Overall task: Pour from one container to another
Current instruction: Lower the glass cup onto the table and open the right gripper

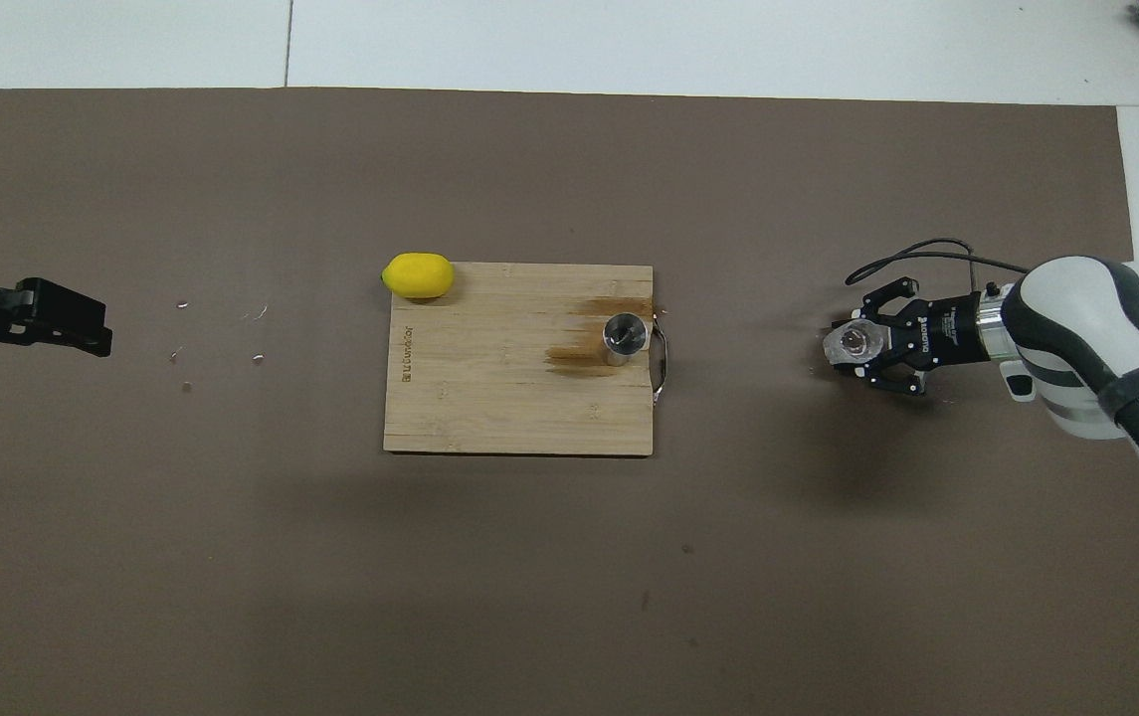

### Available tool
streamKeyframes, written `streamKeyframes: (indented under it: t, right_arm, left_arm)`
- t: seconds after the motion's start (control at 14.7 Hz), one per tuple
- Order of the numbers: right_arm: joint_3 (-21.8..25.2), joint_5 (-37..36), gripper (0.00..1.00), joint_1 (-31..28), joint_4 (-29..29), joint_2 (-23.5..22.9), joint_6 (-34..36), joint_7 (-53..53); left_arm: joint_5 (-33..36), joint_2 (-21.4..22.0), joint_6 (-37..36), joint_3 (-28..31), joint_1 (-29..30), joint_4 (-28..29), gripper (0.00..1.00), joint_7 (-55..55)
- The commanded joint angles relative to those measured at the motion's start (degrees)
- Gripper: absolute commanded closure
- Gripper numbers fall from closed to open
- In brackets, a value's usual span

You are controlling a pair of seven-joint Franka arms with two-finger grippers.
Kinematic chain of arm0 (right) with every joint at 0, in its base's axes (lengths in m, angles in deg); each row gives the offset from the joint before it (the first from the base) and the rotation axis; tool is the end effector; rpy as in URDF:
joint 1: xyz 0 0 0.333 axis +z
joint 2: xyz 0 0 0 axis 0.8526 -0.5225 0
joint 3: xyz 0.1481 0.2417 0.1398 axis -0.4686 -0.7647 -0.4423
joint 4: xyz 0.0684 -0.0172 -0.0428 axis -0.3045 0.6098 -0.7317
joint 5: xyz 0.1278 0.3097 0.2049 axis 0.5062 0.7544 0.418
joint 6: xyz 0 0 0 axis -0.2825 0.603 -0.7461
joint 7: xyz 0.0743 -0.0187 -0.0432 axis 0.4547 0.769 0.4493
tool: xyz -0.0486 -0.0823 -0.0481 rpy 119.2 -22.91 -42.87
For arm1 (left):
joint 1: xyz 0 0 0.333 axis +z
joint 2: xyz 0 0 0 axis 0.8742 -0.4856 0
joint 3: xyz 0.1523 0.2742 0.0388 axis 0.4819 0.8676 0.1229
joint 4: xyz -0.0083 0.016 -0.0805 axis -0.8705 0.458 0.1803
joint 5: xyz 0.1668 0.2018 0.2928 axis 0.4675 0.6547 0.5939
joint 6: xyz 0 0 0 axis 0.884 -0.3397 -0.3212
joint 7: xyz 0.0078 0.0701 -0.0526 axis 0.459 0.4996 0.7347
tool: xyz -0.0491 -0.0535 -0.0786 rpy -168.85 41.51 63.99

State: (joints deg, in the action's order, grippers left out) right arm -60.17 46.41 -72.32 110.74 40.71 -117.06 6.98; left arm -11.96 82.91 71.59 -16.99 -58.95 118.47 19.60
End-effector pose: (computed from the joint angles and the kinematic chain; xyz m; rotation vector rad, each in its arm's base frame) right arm 0.5884 -0.0539 0.2551 -1.8150 1.8129 0.6507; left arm 0.5410 -0.0455 0.6272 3.1207 -0.0258 -0.1360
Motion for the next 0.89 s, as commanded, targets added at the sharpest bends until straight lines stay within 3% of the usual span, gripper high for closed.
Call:
streamKeyframes:
  t: [0.0, 0.27, 0.82]
  right_arm:
    - [-0.30, 1.29, 0.03, 0.19, 2.03, 1.16, -2.42, 2.83]
    - [-0.04, -0.02, 0.00, -0.24, 2.04, 2.39, -2.52, 3.45]
    - [-0.04, -23.21, 0.00, -0.77, 2.83, 8.18, -1.12, 11.78]
  left_arm:
    - [-0.11, 0.82, -0.39, -0.25, 0.55, 0.79, 0.00, 0.47]
    - [-0.11, 0.82, -0.39, -0.25, 0.55, 0.79, 0.00, 0.47]
    - [-0.11, 0.82, -0.39, -0.25, 0.55, 0.79, 0.00, 0.47]
